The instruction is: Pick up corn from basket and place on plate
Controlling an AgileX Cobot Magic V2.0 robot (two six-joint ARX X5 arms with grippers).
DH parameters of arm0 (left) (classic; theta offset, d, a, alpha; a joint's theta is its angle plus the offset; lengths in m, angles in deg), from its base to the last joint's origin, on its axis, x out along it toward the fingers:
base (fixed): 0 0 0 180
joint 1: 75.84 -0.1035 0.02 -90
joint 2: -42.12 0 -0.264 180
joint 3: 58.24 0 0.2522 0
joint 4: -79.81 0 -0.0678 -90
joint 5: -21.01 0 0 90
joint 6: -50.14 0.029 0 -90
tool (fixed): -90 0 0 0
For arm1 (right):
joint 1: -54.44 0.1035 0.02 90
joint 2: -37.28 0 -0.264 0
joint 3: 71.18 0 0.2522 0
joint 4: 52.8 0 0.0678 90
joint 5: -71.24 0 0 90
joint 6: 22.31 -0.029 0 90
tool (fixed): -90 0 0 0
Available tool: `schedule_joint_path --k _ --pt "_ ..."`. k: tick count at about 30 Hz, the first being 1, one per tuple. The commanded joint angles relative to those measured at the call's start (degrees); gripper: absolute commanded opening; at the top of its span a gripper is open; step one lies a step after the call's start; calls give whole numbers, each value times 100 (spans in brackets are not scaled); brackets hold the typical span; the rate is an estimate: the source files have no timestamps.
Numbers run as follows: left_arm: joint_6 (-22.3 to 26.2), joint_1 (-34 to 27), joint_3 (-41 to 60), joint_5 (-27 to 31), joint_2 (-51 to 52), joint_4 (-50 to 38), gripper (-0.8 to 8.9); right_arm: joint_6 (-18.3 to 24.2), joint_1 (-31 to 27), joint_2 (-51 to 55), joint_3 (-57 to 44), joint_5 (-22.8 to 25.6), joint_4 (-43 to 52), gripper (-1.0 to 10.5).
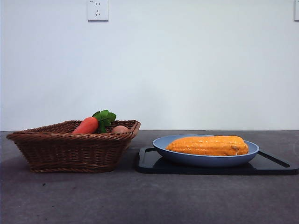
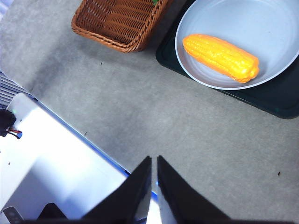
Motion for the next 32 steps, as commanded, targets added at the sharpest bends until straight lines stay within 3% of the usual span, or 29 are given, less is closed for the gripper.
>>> schedule_joint_path --k 1,10,18,24,32 --pt "166 -313 -168 17 361 -459 7 26 15 -35 90 -4 39 3" --pt "264 -1974 442 15 1834 -706 7 26 15 -33 90 -4 39 3" --pt "269 -3366 2588 83 3687 -1681 8 26 15 -35 90 -4 39 3" --pt "267 -3877 4433 234 5003 -2741 7 26 15 -35 90 -2 39 3" --pt "179 -4087 6472 361 6345 -3436 7 26 15 -35 90 -4 39 3"
